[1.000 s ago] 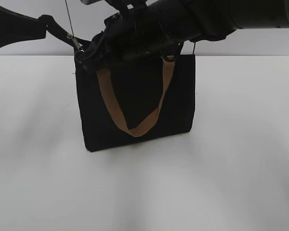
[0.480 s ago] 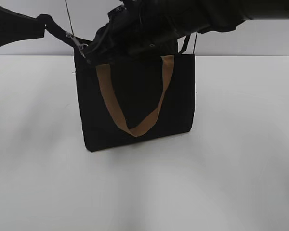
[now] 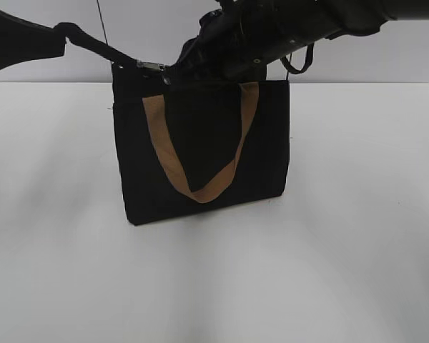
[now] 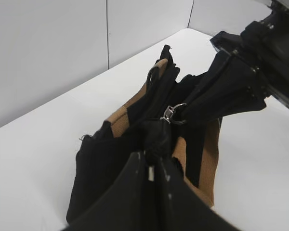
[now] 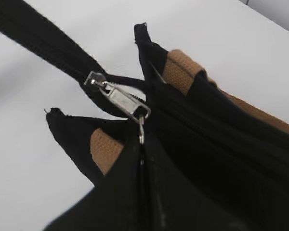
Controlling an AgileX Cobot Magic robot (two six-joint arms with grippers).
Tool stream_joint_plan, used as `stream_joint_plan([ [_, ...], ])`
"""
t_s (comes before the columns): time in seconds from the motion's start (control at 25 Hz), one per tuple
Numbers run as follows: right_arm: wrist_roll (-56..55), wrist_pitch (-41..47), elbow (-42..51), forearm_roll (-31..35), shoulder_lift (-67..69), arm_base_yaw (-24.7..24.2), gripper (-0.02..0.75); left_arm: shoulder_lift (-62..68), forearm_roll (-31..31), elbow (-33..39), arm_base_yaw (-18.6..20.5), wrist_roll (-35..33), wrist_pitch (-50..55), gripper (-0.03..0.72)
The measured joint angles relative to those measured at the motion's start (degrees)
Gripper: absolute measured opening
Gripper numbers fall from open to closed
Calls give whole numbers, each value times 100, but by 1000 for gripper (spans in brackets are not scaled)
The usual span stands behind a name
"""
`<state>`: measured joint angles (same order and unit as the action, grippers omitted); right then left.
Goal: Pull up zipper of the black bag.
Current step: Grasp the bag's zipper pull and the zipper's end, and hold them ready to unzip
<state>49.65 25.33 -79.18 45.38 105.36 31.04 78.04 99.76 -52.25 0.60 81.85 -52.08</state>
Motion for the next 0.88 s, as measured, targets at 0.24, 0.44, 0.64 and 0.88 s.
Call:
stream_joint_plan([
  [0.24,-375,206,-162,-141,0,-196,-15,0,20,0,0,0,145,16],
  [0.44,-772,418,-381,-561,0,-277,-15,0,26,5,-3,0,469,16],
  [0.64,-1277,638,-396,-1147,0,-284,-15,0,26,11,-17,0,749,16],
  [0.88,-1759,687,-501,-1789,0,-295,-15,0,26,11,-17,0,1013,16],
])
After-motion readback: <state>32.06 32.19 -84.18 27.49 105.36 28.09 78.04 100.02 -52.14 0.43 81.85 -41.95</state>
